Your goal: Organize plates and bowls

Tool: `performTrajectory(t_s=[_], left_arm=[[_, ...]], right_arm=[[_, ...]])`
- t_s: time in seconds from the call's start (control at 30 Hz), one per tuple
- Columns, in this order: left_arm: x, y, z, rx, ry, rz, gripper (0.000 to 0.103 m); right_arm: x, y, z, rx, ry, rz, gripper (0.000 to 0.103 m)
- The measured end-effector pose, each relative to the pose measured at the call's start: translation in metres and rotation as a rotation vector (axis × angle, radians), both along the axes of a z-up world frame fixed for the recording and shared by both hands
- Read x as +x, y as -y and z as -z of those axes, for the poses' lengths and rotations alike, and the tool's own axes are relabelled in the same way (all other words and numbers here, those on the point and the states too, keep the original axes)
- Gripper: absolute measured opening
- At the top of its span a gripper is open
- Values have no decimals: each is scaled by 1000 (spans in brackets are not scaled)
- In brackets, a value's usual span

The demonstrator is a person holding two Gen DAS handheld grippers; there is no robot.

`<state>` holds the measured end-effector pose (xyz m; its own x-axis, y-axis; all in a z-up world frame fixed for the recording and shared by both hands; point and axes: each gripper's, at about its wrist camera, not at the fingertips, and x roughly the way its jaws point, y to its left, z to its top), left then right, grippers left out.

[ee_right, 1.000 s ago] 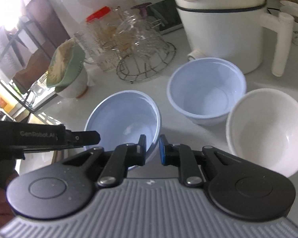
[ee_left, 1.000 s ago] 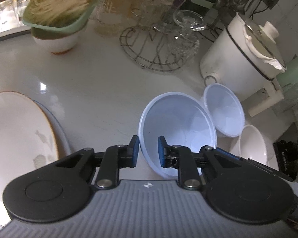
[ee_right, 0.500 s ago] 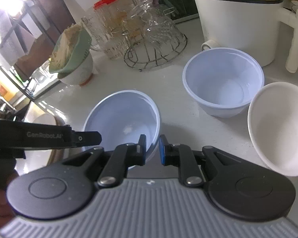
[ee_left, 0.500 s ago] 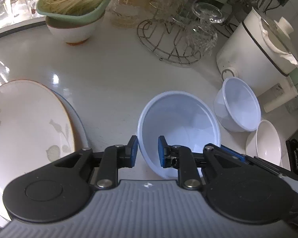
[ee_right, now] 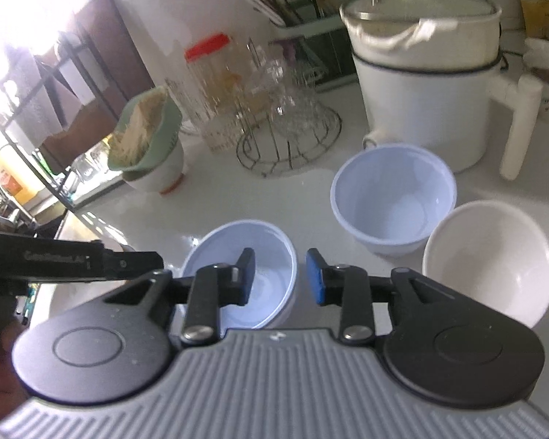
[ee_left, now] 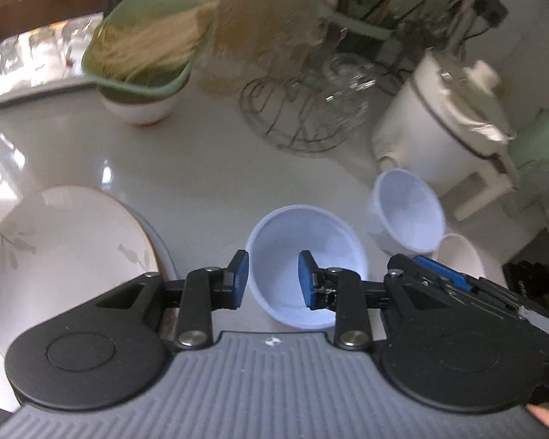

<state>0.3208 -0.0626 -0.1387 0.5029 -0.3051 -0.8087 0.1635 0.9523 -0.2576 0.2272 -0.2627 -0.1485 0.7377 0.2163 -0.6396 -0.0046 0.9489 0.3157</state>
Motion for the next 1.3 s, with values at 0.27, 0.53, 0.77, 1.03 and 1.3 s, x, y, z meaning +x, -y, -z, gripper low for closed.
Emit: performTrajectory(t_s=[0.27, 0.53, 0.77, 1.03, 1.3], left_arm=[[-5, 11, -53, -12, 100, 38, 34], [-22, 25, -99, -64, 179, 127, 34], [-43, 29, -100, -72, 172, 165, 34], [-57, 36, -85, -68, 151, 184, 34], [-47, 59, -62, -56, 129, 236, 39]], right_arm=[[-26, 19, -49, -6, 85, 8, 35], [-48, 35, -100, -26, 202, 18, 35], [-72, 47, -114, -81, 246, 52, 35], [-90, 57, -100, -102, 198, 91, 35], [-93, 65, -84, -130, 157, 125, 35]])
